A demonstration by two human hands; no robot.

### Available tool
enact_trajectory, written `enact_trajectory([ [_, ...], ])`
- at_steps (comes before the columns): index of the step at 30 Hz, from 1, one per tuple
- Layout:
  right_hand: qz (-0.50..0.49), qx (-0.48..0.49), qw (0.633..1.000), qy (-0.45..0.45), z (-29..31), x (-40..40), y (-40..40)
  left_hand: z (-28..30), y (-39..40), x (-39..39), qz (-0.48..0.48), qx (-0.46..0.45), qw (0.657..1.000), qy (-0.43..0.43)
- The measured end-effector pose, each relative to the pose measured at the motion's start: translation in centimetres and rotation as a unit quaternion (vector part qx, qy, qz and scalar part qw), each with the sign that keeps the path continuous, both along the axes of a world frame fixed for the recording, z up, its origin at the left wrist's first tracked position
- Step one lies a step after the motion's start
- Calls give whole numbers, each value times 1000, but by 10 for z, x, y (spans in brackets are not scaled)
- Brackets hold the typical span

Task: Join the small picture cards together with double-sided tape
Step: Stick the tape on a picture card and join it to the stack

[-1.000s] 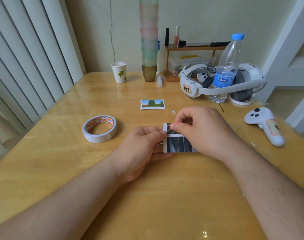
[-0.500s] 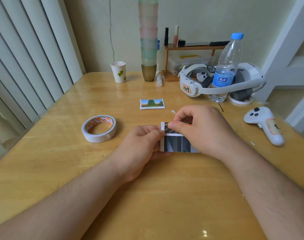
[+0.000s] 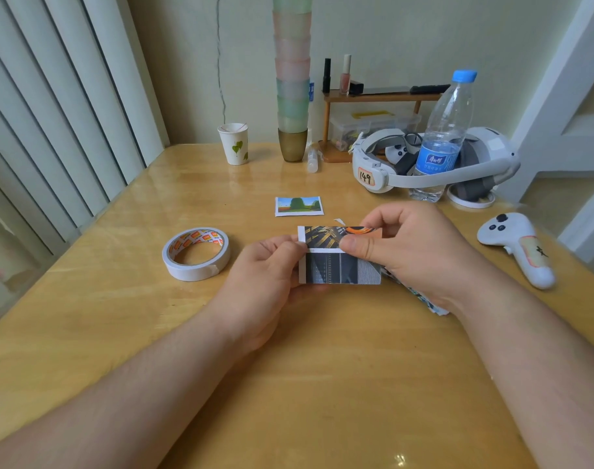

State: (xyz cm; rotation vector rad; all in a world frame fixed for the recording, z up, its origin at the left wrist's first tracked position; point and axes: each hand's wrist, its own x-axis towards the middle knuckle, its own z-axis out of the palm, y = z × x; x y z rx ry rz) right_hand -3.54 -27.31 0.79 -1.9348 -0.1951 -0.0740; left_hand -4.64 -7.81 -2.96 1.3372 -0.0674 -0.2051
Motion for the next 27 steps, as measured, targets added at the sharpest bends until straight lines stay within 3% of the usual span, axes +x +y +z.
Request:
enact_trajectory([
  [5,19,99,995,25,-5,0,9,4,3,1,3,-25,1000,4],
  [11,-33,169,984,49,-12,5,17,5,2,1,4,-36,999,3],
  [21,-55,122,991,4,-18,5,19,3,-4,-2,45,-23,997,-57],
  [27,-5,194,979,59,-16,5,22,1,-1,-2,33,-50,997,-53],
])
